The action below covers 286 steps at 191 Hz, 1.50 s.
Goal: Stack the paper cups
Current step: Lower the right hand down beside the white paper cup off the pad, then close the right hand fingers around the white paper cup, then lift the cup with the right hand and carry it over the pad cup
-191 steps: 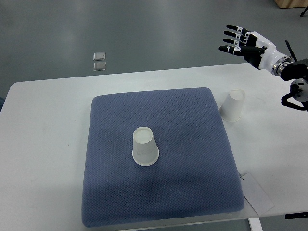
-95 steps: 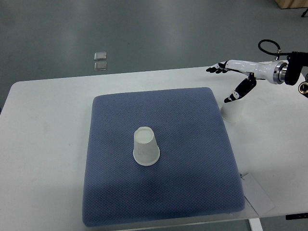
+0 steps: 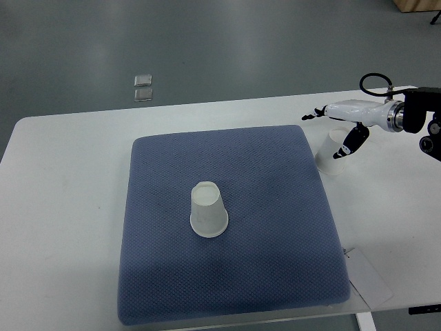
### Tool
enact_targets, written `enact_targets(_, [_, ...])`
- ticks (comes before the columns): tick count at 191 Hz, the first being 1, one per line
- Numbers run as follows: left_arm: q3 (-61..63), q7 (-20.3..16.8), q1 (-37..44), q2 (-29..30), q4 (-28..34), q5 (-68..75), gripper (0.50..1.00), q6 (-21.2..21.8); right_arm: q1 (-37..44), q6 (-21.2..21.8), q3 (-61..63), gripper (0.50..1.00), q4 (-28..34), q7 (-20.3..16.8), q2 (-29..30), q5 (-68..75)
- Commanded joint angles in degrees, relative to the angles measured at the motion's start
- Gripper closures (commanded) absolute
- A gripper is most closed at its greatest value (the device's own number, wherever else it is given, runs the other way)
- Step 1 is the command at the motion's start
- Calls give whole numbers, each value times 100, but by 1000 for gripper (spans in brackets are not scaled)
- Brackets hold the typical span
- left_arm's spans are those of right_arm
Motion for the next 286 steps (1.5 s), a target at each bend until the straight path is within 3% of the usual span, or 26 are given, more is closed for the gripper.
enact_targets(1, [0,-1,0,0,0,0,500,0,63,-292,-291,570,-216,5,62,-73])
enact_targets(26, [0,-1,0,0,0,0,500,0,90,-521,-520,572,-383,5,115,-73])
enact_targets(103, [0,-1,0,0,0,0,500,0,99,-521,-757,599,-796,5,370,-170])
enact_targets(195, [0,-1,0,0,0,0,500,0,99,-618,-880,824,-1077,5,502,-170])
enact_targets(223, [0,-1,0,0,0,0,500,0,169,-679,-863,1000,-1086,14,475,-161])
enact_targets(252, [0,8,0,0,0,0,500,0,538,-679,-784,1000,-946,49,326,-64])
enact_targets(286, [0,-1,0,0,0,0,500,0,1267,-618,-555,1000,-234,506,80,120])
